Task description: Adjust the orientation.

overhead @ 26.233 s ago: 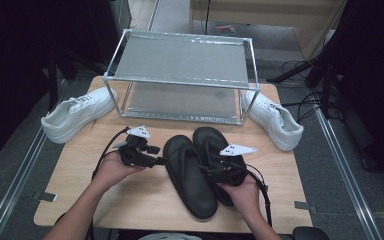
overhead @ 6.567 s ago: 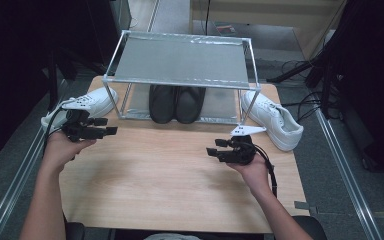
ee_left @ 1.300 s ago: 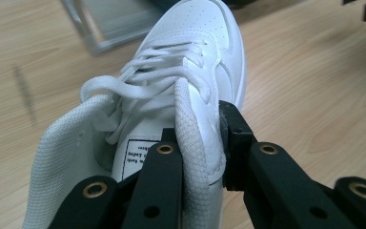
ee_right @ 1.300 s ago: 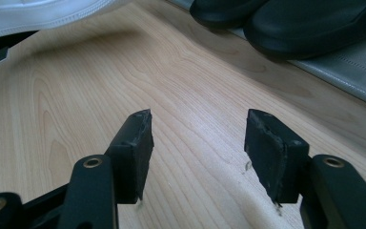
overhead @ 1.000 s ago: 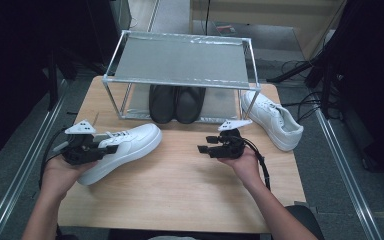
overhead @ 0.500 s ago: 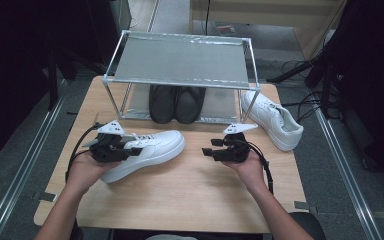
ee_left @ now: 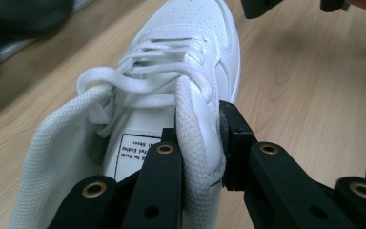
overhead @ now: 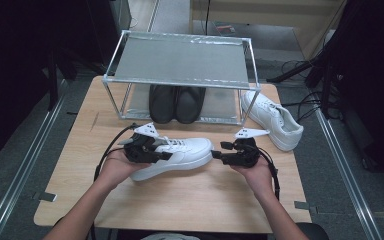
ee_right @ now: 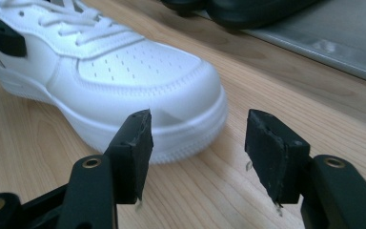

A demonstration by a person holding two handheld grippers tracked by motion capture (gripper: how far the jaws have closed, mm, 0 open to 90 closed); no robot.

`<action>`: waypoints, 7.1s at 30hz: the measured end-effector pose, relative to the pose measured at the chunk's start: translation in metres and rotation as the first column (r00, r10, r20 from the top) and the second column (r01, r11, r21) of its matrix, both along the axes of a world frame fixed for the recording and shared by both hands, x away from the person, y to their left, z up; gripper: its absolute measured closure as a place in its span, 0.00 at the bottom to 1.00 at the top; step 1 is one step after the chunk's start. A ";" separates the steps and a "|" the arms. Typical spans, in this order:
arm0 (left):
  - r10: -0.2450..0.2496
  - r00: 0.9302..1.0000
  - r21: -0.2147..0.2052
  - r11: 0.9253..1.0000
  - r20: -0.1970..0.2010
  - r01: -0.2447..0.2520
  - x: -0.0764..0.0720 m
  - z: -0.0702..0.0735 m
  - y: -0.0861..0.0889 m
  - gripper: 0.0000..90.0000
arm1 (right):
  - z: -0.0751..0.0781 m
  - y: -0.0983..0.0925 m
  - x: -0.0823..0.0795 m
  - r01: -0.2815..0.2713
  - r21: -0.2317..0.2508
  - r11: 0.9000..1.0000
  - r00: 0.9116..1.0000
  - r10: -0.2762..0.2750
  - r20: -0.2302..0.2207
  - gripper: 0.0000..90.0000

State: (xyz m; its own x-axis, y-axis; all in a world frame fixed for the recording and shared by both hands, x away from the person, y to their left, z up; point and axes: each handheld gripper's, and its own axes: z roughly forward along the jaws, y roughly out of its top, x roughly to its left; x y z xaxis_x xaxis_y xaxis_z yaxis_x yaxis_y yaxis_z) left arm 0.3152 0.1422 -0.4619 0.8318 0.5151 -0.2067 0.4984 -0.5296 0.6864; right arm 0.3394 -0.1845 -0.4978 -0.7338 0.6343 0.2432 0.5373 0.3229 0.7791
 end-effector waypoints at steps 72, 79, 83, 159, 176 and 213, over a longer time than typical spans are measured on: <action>0.184 0.982 -0.026 0.982 -0.042 -0.185 0.036 -0.012 0.090 1.00 | -0.003 0.029 -0.023 -0.116 -0.019 0.993 0.993 0.116 -0.020 1.00; 0.199 0.979 -0.045 0.979 -0.040 -0.201 0.034 -0.016 0.090 1.00 | -0.005 0.028 -0.020 -0.108 0.005 0.994 0.993 0.108 -0.048 1.00; 0.203 0.978 -0.049 0.978 -0.042 -0.205 0.031 -0.017 0.090 1.00 | -0.005 0.028 -0.020 -0.102 0.003 0.995 0.994 0.102 -0.045 1.00; 0.022 0.990 -0.001 1.000 -0.140 -0.023 0.019 -0.038 0.041 1.00 | -0.011 0.078 -0.044 -0.196 -0.035 0.980 0.980 0.194 -0.038 1.00; 0.046 0.992 0.009 0.999 -0.117 -0.046 0.014 -0.040 0.037 1.00 | -0.013 0.080 -0.038 -0.203 -0.040 0.978 0.979 0.203 -0.021 1.00; 0.129 0.988 -0.001 0.992 -0.083 -0.130 -0.017 -0.044 0.030 0.95 | -0.011 0.086 0.003 -0.155 -0.054 0.986 0.988 0.154 -0.021 1.00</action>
State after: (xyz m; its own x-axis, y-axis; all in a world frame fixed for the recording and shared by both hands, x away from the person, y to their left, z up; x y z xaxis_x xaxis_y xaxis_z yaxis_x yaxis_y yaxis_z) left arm 0.2977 0.1721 -0.5058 0.7379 0.6159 -0.2760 0.6180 -0.4523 0.6430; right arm 0.3427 -0.0985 -0.5093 -0.8202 0.5265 0.2239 0.4904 0.4455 0.7490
